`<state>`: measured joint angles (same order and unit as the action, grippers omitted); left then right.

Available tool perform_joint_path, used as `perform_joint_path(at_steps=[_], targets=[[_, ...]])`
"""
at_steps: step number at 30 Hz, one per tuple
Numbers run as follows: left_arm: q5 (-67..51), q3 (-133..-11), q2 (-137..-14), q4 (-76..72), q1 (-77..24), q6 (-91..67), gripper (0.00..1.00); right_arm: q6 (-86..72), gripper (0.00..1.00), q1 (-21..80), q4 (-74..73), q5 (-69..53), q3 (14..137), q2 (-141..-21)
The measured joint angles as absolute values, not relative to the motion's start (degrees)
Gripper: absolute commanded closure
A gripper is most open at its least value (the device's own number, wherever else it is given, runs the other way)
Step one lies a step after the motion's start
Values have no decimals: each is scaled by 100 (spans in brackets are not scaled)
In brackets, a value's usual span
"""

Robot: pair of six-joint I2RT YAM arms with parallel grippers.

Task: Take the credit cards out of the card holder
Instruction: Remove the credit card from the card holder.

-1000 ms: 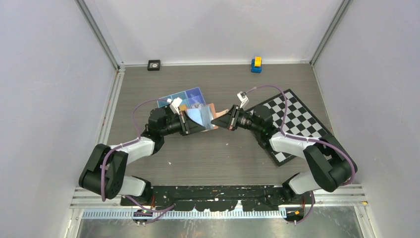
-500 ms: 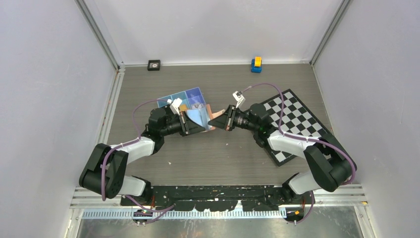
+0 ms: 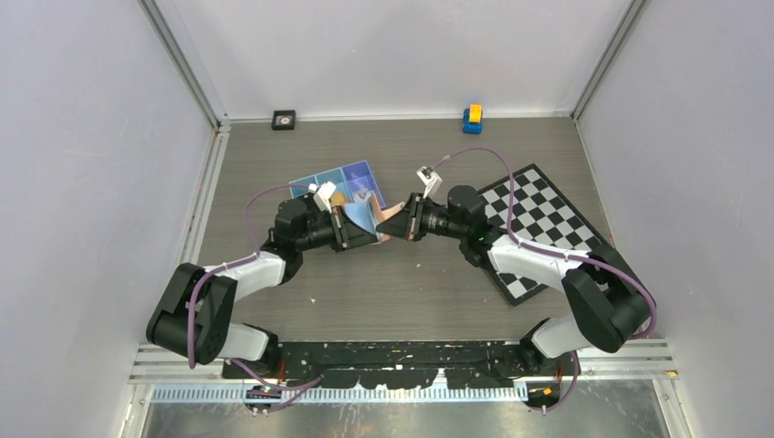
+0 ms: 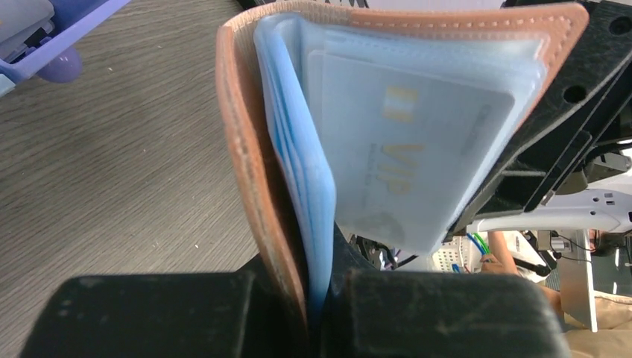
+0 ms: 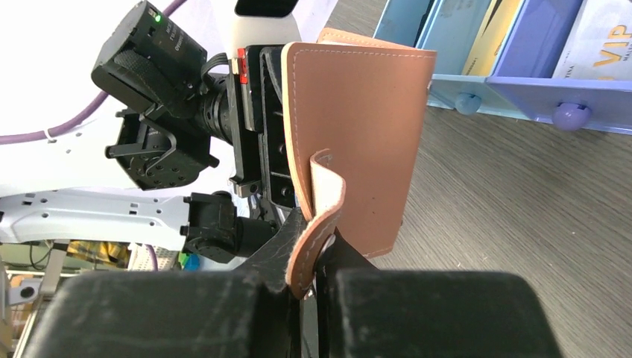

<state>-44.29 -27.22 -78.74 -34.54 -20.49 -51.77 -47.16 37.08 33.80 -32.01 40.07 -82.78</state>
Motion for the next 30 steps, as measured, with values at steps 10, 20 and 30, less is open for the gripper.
perform_joint_path(at_steps=[10,20,30], targets=[[-4438,-2722,-7874,-3336,-2106,-5089,100,-4362,99,3990,2812,-2928,4200,-8291],[-4027,-2797,-7559,-2744,-2134,-4735,100,-4005,51,4095,2097,-2504,4241,-7983],[-3935,-2893,-7522,-2567,-2137,-4598,100,-3951,41,4110,2075,-2532,4241,-7977]])
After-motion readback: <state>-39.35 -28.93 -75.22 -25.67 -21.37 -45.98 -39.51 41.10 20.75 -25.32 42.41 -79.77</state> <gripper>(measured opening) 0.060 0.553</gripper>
